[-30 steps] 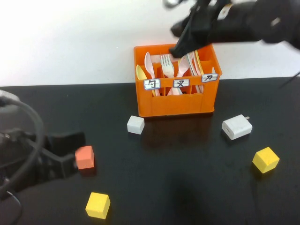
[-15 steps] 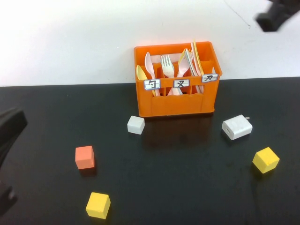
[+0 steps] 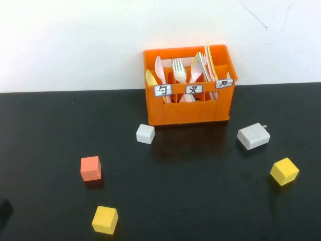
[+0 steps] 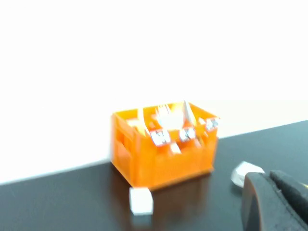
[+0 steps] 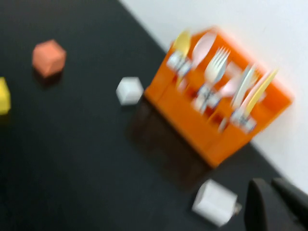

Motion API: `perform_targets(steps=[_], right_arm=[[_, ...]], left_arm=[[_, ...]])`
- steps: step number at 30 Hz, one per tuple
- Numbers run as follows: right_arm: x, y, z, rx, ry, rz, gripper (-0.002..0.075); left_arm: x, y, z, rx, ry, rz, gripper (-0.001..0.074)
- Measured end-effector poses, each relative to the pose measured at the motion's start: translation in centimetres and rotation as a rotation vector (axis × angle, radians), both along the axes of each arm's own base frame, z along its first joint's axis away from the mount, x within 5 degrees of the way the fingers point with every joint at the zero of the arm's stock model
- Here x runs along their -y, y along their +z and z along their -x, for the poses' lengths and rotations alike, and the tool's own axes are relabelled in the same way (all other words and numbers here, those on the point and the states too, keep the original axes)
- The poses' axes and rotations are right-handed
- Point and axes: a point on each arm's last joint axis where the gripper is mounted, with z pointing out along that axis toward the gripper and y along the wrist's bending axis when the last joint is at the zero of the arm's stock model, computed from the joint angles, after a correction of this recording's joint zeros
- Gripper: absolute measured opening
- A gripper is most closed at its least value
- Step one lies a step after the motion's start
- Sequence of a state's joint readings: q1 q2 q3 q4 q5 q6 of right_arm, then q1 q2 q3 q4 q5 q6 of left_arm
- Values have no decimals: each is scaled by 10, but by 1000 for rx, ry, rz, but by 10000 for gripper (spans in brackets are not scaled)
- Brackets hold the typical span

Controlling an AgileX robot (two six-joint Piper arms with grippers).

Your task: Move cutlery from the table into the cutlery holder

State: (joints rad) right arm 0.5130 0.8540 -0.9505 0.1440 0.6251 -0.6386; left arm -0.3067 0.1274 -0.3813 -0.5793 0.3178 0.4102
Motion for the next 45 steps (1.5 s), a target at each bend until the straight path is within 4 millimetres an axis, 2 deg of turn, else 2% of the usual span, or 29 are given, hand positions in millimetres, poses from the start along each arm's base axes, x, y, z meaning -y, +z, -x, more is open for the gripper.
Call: perform_targets(steps=[4,7,12,16,21,45], right_arm=[[18,-38,35,-2,-2,-37,1],[30,-63,59,21,-3,-102,1],[46,-102,89,61,-1,-146,1],[54,-121,102,103,1,-170,1],[58,-122,109,156,1,-200,1],[58,-120,110,166,2,-230,-1]], left_arm=[[-1,-26,10,-29,-28,8,-1],[0,-42,9,-62,-34,-2,-1],[2,-50,9,-106,-50,-14,-1],[3,-53,10,-129,-63,-30,-1],[3,-54,10,-134,-65,-33,-1],[6,-61,13,-202,-108,-75,-1]])
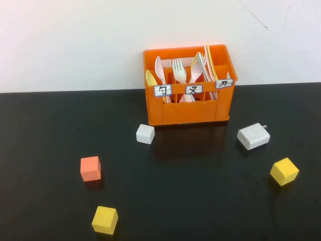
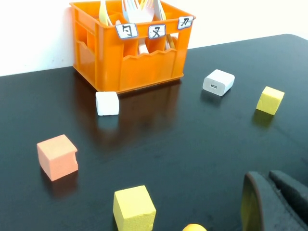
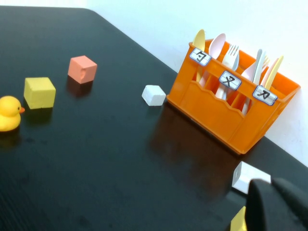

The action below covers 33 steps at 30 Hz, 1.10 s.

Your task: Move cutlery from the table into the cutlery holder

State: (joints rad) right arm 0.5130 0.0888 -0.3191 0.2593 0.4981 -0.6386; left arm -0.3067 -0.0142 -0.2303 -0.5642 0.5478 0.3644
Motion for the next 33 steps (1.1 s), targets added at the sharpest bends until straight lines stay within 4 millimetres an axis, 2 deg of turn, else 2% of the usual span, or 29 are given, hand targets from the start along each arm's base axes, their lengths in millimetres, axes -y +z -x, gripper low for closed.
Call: perform_targets(steps=[6,13,17,23,33], right_arm=[[0,0,0,0,0,0,-1],[0,0,0,0,0,0,-1],[0,0,0,0,0,0,-1],[0,0,0,0,0,0,-1],[0,0,0,1,0,-1,-2]], left_arm=[[-3,0,-2,32,30,-41,-1],[-17,0,-14,120,279,-77,-1],[-24,-17,-24,105,423,30,-1],[-27,-55,-31,14,481,47,-1],[-29,-67,-30,-107,513,84,-1]])
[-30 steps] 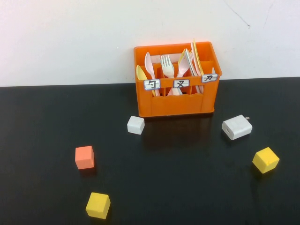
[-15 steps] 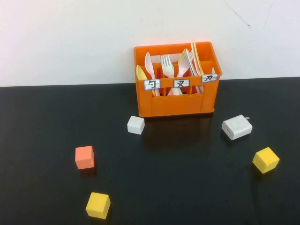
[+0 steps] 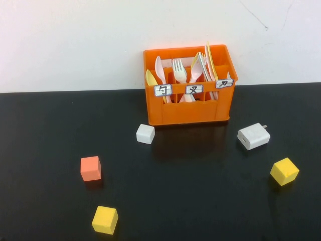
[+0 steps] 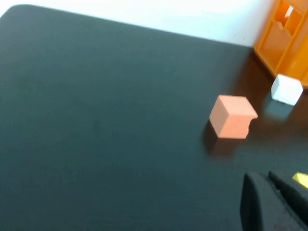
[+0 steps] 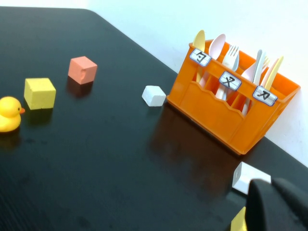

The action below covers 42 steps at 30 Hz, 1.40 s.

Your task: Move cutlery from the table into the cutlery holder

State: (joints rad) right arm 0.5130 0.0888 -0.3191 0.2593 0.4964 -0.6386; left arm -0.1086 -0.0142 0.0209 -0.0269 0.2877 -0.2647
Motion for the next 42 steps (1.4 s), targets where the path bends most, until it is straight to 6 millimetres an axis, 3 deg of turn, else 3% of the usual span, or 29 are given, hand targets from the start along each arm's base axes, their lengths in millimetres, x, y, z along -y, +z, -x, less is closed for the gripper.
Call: perform_targets(steps=[10,42], right_arm=[[0,0,0,0,0,0,-2],[1,0,-1,8,-14,12,-2]], left_arm=[[0,-1,1,-10,-24,-82,-1],[1,-2,1,-14,-28,-82,-1]])
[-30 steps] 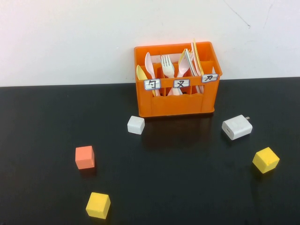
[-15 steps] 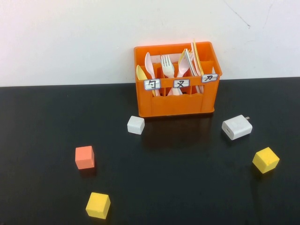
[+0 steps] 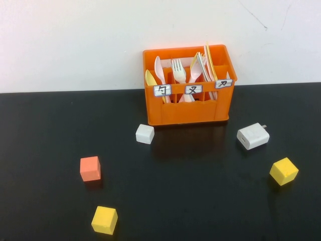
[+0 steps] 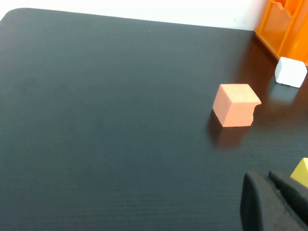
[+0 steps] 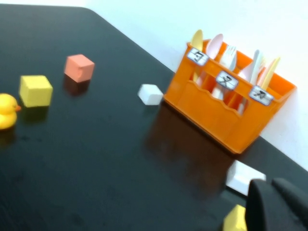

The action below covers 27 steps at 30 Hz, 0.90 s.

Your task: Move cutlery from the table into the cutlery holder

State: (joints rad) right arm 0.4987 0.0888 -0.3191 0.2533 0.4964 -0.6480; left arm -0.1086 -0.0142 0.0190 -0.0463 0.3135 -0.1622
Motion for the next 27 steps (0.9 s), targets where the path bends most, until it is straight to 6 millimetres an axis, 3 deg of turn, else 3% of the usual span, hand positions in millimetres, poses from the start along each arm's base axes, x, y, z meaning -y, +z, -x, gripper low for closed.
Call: perform_targets(steps=[7,15,22,27], right_arm=[[7,-16,-9,16,-221,14,-2],[20,-57,-16,-13,-509,24,-2],[23,-92,-20,-116,-569,46,-2],[23,-94,-21,-106,-577,38,-2]], left_arm=[[0,0,0,0,0,0,-1],[0,0,0,0,0,0,-1],[0,0,0,0,0,0,-1],[0,0,0,0,0,1,-1]])
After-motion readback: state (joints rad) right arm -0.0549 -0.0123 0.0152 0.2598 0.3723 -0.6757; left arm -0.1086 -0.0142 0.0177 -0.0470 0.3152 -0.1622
